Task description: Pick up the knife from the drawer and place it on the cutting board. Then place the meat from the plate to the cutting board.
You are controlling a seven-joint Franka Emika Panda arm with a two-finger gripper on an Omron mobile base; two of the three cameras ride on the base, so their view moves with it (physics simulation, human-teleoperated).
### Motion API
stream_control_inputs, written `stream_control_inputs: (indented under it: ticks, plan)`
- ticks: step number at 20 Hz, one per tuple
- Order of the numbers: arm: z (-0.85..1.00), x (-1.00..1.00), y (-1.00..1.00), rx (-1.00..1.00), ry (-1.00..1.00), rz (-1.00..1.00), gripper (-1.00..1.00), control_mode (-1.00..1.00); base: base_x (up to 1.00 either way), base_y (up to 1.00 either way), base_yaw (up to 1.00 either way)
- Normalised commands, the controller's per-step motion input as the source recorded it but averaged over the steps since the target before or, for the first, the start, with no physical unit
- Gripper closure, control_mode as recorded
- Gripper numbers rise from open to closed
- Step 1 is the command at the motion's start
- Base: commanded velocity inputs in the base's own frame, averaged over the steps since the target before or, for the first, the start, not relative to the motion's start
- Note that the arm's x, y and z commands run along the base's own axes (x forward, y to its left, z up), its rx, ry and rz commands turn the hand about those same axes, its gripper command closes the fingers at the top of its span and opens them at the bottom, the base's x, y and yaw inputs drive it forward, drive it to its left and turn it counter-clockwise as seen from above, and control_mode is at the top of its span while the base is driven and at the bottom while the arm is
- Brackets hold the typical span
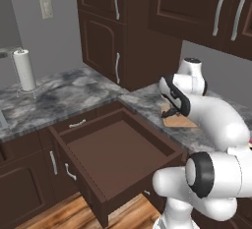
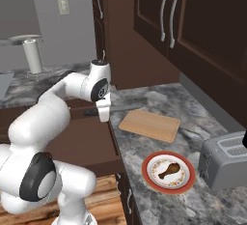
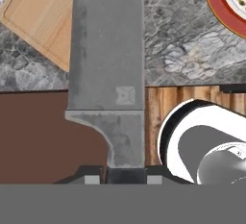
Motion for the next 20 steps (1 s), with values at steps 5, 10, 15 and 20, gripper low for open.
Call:
stream_control_inputs:
  ticks: [5, 10, 15, 20]
  plan:
    - [-0.25, 0.32, -0.38, 0.0, 0.0, -0.05, 1.0, -1.0, 0.0, 0.0, 0.0]
    - [-0.48, 0.27, -0.19, -0.02, 0.0, -0.04, 1.0, -1.0, 0.0, 0.0, 0.0]
    - [-0.4, 0.23, -0.23, -0.01, 0.0, -0.03, 1.0, -1.0, 0.0, 0.0, 0.0]
    - [-0.21, 0.3, -0.3, 0.0, 0.0, -0.03, 1.0, -1.0, 0.0, 0.0, 0.0]
